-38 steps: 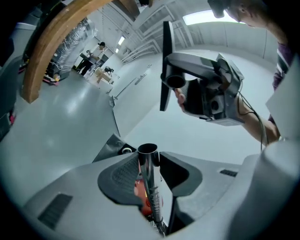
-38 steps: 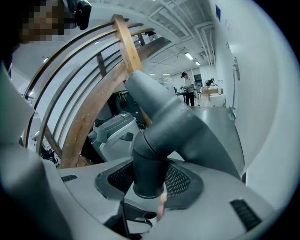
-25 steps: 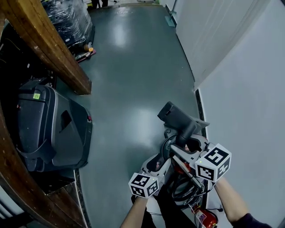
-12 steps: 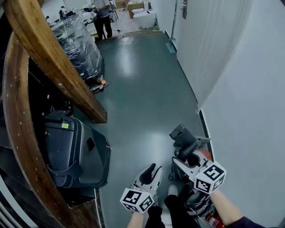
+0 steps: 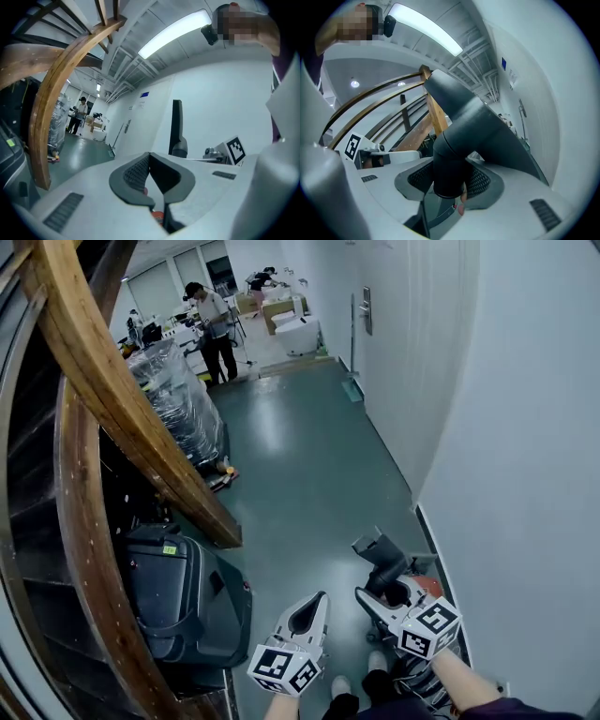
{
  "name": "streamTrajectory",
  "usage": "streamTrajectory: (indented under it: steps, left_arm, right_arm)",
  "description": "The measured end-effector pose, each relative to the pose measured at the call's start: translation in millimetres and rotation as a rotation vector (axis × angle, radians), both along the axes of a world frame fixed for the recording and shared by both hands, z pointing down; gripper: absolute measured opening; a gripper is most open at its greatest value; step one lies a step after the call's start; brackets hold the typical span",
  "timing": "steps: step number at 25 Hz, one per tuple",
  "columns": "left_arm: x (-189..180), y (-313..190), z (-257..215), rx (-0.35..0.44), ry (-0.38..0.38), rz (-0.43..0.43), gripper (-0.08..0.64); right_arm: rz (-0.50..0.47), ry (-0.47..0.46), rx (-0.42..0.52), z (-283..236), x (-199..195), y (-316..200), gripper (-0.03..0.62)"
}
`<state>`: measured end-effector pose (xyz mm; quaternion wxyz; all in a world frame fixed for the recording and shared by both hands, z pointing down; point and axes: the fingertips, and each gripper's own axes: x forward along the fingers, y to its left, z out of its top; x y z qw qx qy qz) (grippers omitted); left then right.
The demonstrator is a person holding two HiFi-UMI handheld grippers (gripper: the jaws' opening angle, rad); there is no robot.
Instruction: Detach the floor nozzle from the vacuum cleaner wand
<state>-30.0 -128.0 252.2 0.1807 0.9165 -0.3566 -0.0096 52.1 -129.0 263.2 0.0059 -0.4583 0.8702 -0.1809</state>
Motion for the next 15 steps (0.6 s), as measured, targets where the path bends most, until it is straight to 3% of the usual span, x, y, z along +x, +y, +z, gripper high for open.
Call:
streamTrajectory:
  steps: [9, 15]
  left_arm:
    - [0, 14, -37, 0.056, -0.009, 0.021, 0.005]
    - [-1, 13, -45, 0.078, -0.012, 0.028, 0.005]
  right_arm:
    - [0.04, -0.046, 0.093, -45, 4, 9, 0.184]
    - [0.039, -0.058, 0.108, -50, 1, 9, 0.184]
